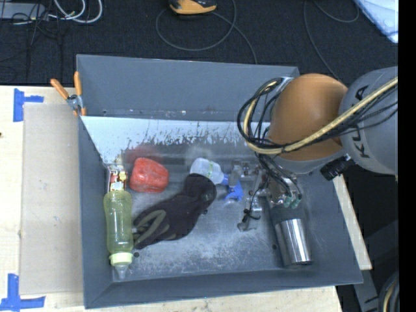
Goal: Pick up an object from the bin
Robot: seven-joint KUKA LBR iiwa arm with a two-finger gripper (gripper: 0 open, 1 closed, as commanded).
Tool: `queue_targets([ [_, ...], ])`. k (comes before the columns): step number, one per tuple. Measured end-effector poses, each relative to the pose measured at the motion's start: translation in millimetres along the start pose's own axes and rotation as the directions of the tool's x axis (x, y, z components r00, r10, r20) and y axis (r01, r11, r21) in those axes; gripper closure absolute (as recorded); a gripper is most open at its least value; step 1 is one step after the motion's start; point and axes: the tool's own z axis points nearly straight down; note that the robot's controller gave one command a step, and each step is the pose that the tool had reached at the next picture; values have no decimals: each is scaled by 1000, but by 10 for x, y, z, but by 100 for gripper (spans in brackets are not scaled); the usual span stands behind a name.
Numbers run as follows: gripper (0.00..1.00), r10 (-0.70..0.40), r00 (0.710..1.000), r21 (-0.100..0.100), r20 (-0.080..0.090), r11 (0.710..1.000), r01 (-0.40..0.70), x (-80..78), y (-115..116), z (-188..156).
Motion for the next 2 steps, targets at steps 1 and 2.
queue_targets([
  [1,0,0,1000,0,8,1000,0,-15,-1,-45],
  [2,0,63,998,0,12,998,-63,-292,441,307],
])
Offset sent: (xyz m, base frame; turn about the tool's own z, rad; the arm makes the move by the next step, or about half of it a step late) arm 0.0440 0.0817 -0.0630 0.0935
